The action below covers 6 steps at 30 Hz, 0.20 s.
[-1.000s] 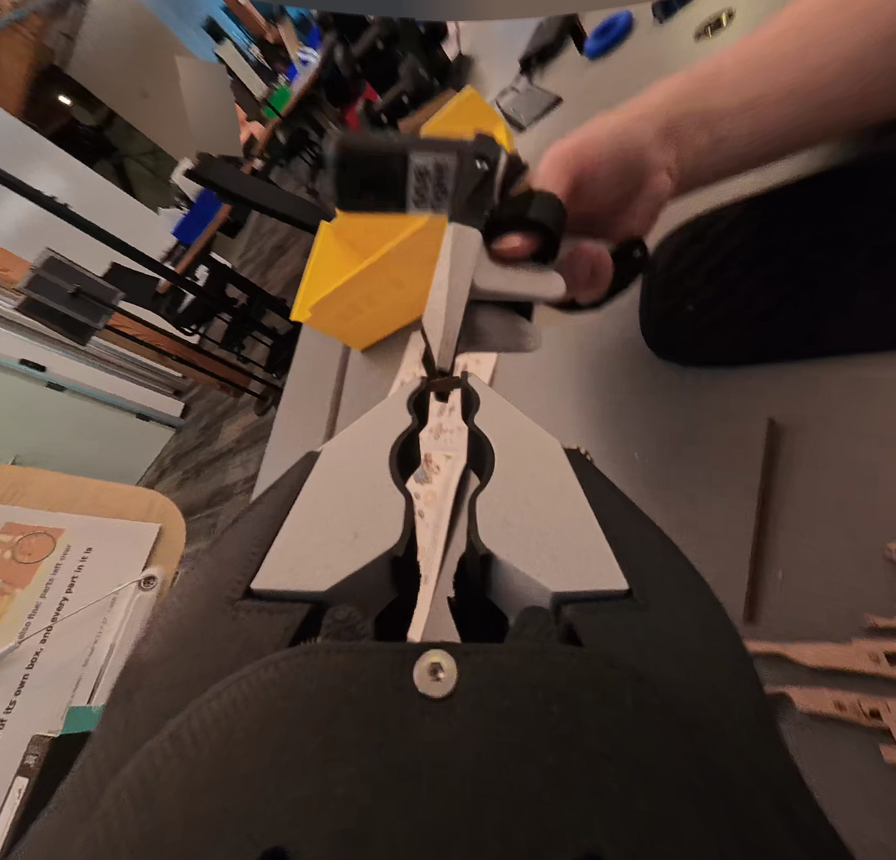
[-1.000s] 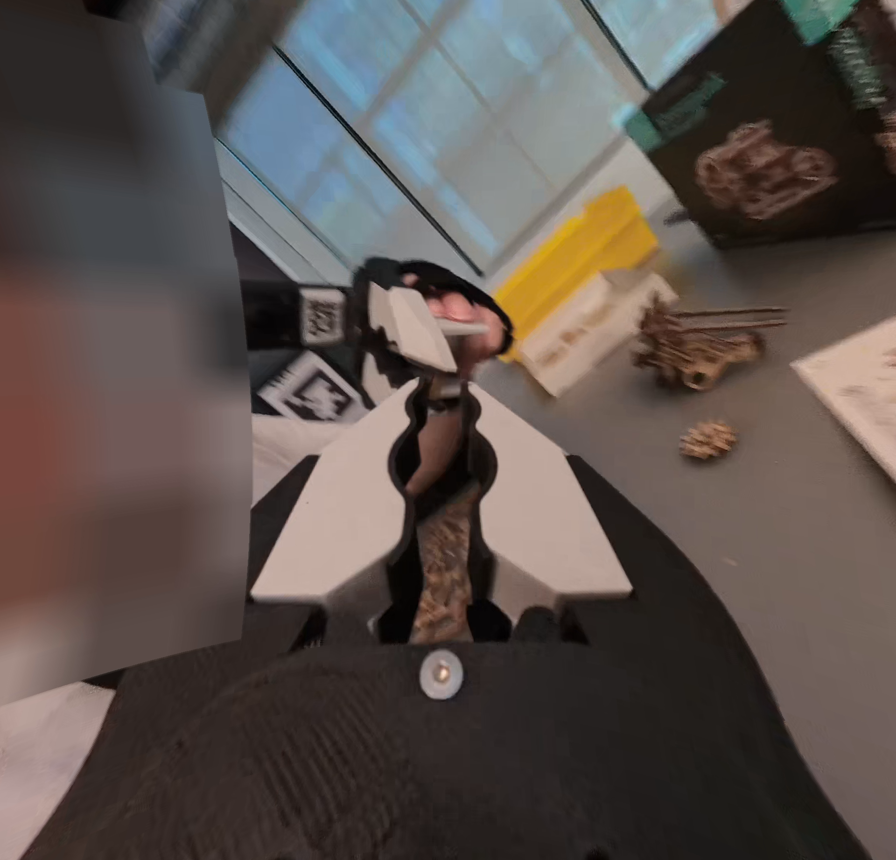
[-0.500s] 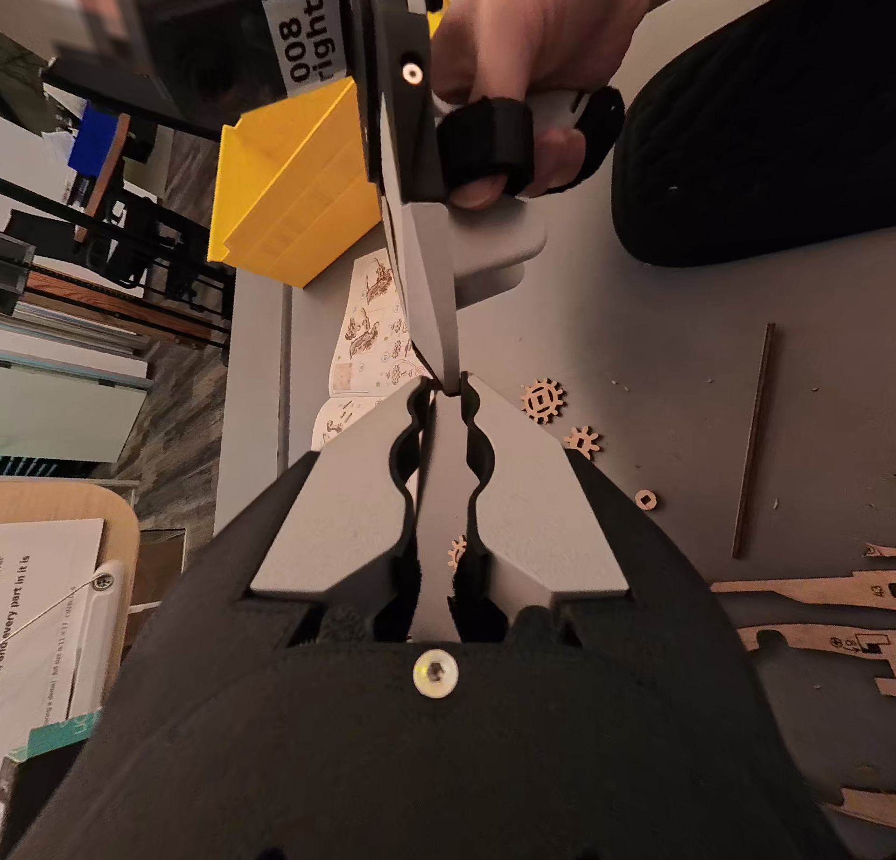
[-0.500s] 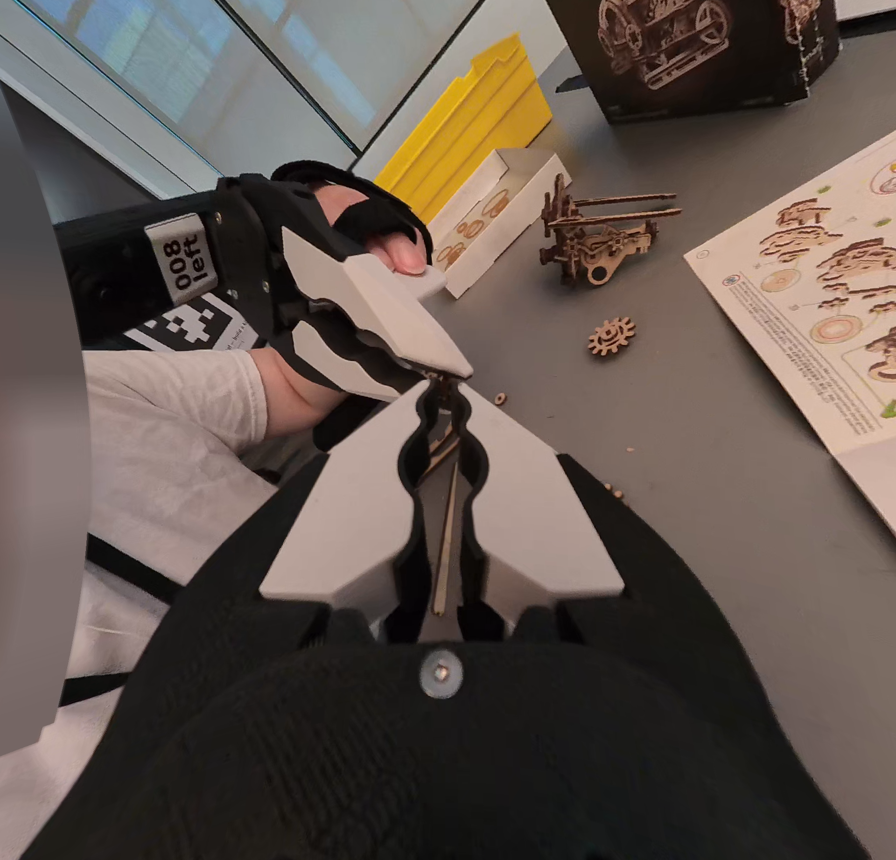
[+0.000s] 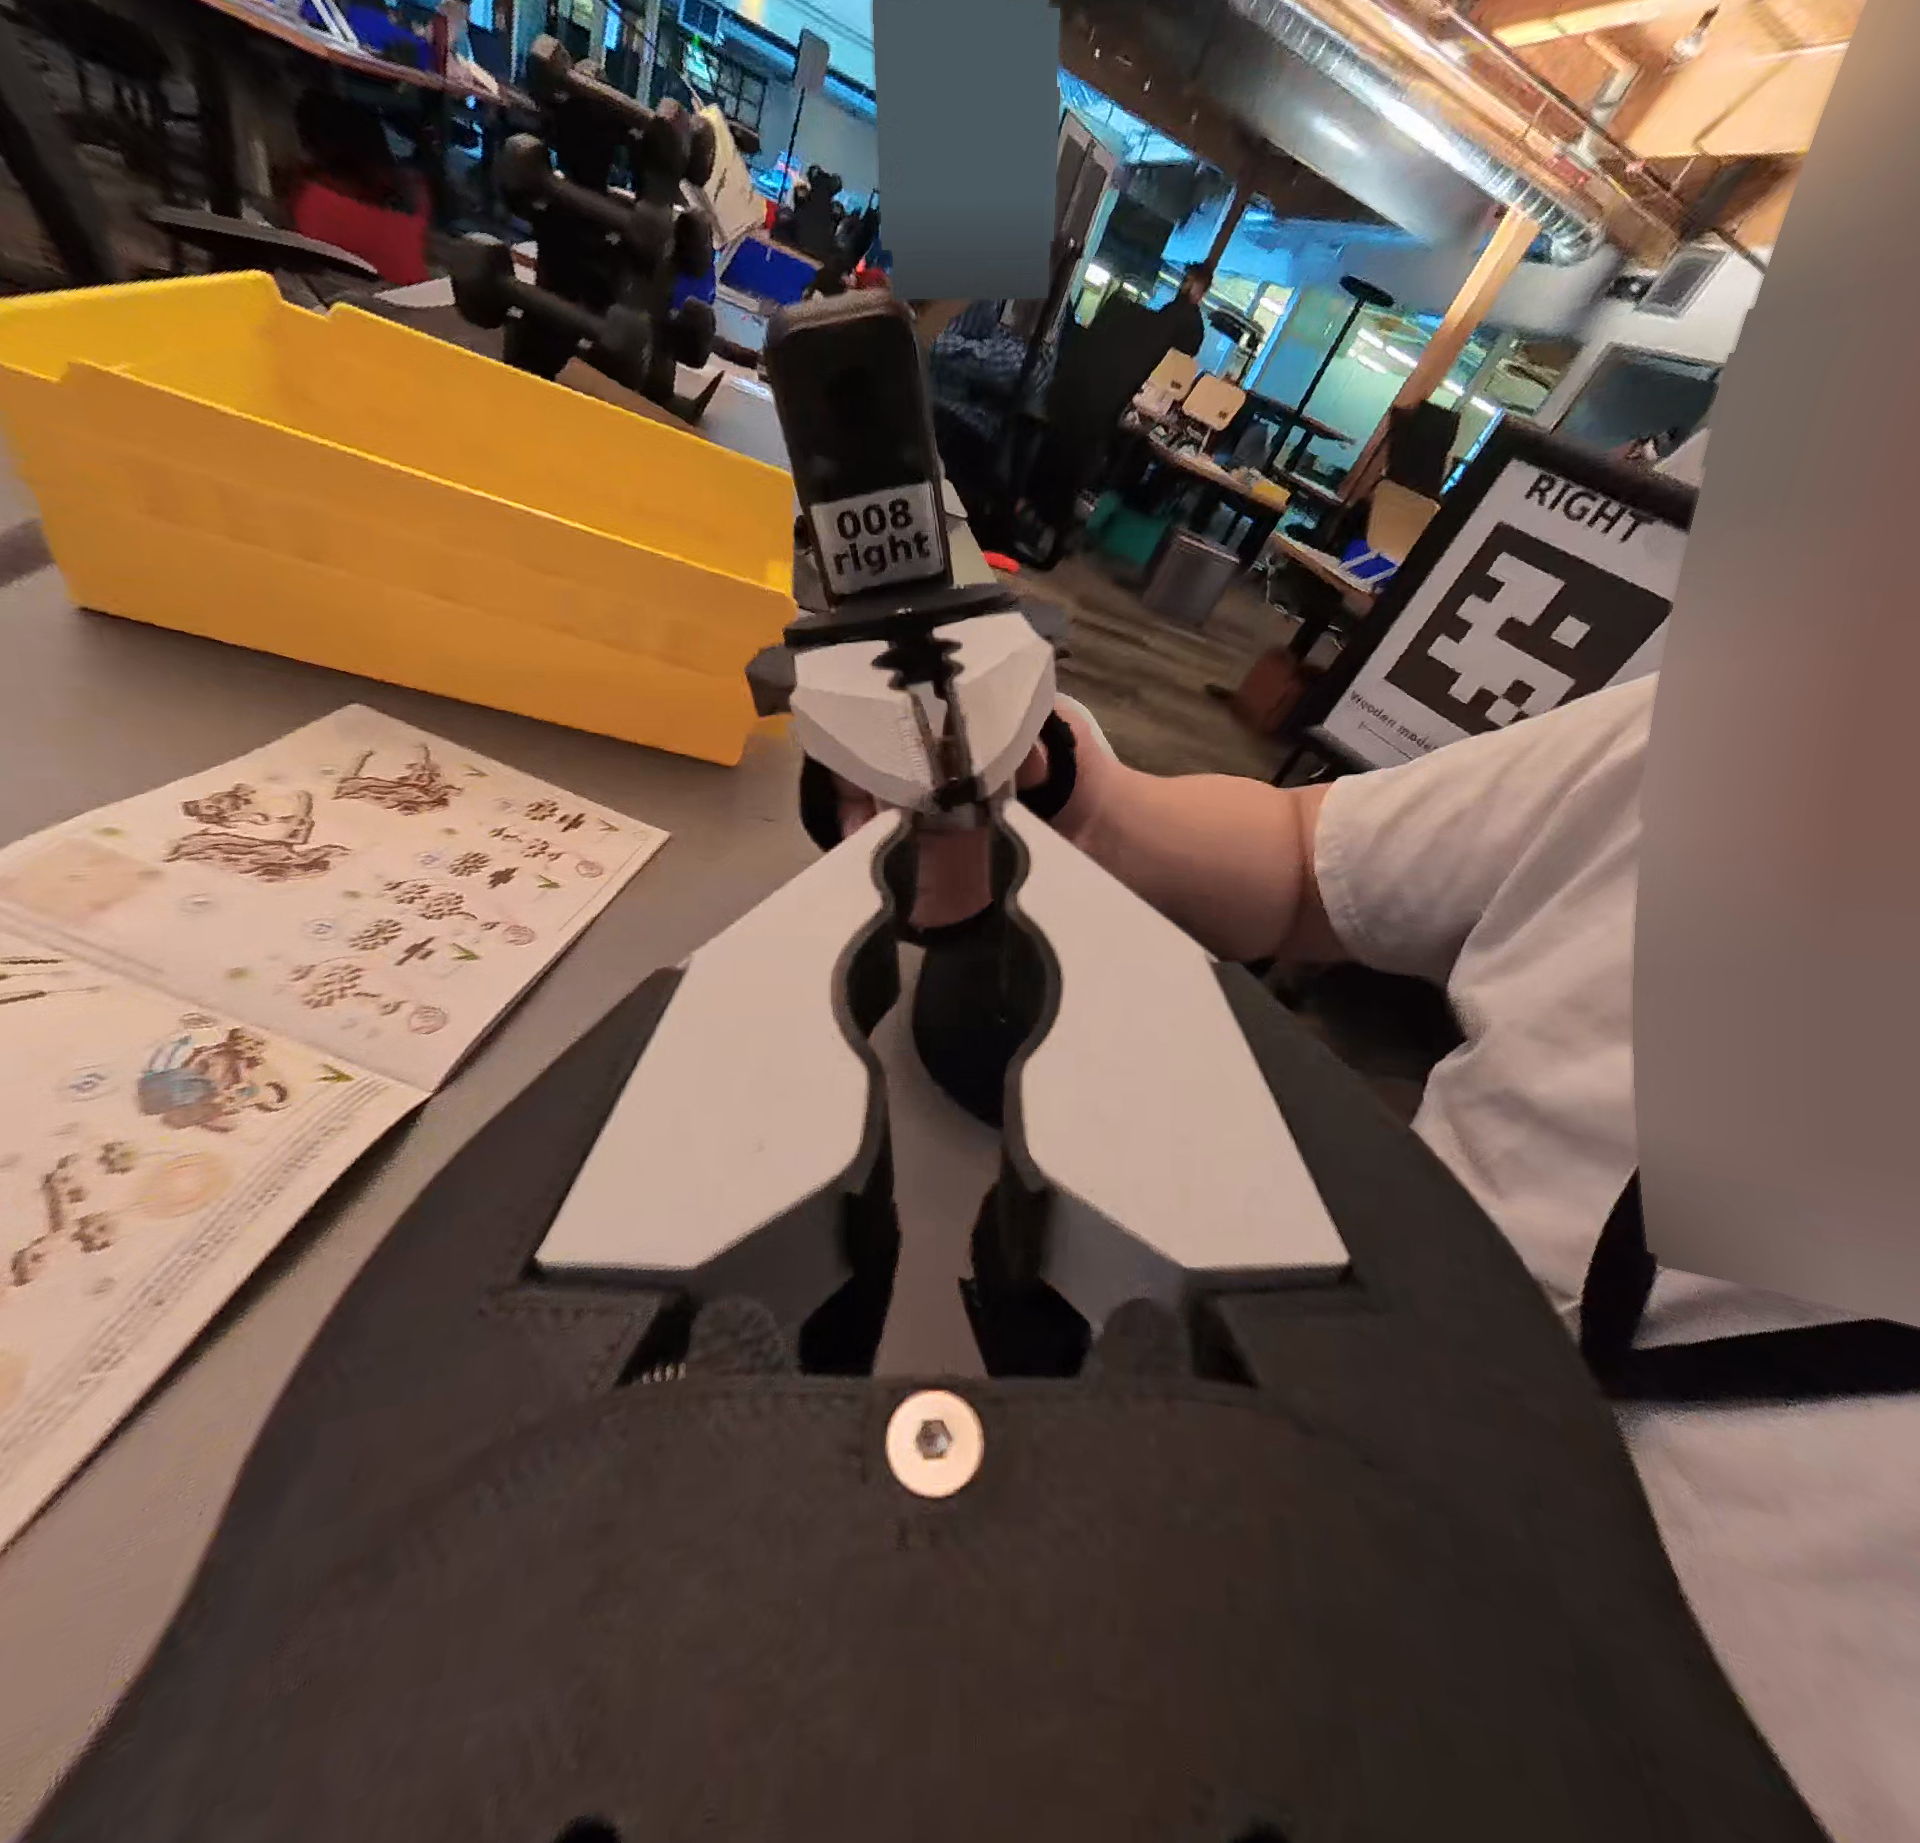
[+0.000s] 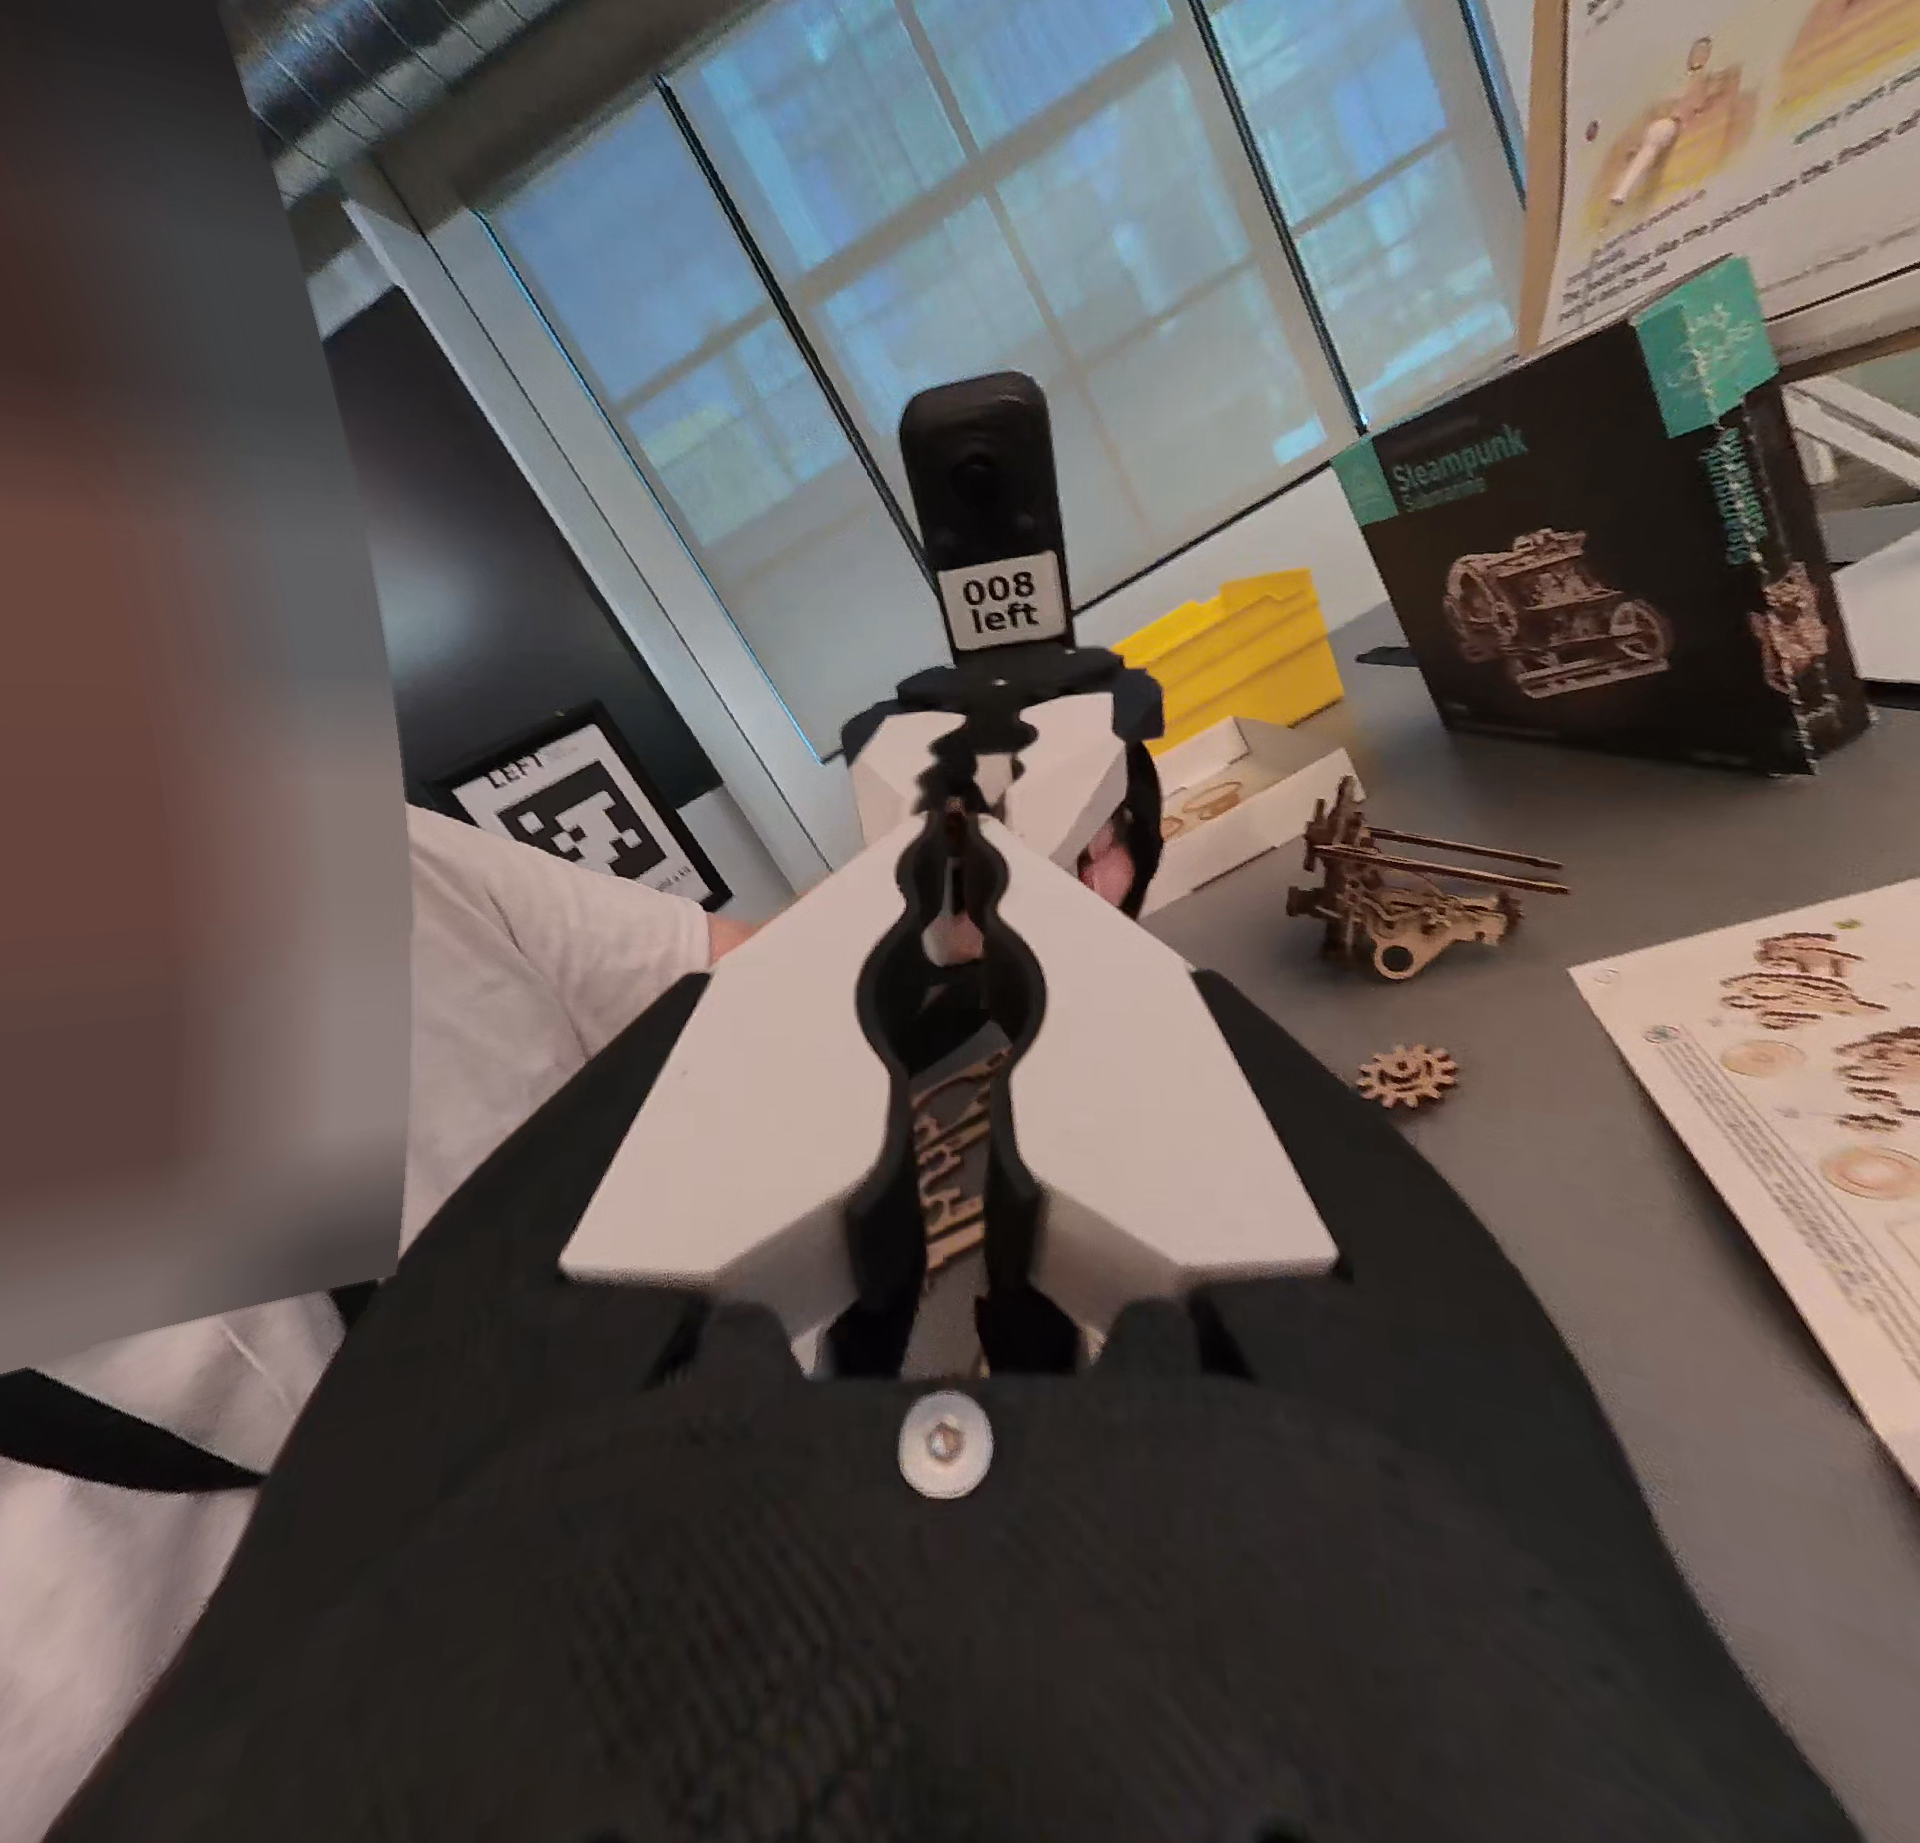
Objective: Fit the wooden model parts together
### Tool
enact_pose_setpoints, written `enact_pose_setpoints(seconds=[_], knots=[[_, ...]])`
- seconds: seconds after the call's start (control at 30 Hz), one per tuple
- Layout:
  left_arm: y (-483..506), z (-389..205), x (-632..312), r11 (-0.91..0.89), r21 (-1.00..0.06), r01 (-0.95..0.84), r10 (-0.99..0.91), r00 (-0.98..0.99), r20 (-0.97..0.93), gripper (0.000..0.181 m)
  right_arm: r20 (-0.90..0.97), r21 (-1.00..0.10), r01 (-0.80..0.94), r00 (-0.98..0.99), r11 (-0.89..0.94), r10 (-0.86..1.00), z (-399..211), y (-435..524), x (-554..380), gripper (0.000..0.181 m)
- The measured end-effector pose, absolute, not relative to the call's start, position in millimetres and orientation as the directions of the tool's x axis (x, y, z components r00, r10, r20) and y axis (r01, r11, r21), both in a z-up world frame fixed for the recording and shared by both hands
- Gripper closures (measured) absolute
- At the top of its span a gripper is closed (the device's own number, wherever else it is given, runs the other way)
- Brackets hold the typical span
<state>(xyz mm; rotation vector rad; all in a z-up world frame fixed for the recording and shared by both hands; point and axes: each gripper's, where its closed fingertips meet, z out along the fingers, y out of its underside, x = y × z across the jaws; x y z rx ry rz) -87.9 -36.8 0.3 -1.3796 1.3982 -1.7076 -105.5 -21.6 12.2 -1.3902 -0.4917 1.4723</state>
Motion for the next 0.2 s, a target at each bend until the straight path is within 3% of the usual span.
enact_pose_setpoints(seconds=[0.13,0.2], knots=[[-28,-1,-86,-0.287,-0.943,-0.169,-0.904,-0.277,0.325,0.169,-0.567,-0.759,-0.446,0.093,-0.475,0.818,14,-20,-104,0.181],[-22,-1,-88,-0.184,-0.97,-0.158,-0.948,-0.231,0.218,0.156,-0.628,-0.697,-0.471,0.039,-0.54,0.777,14,-18,-102,0.181]])
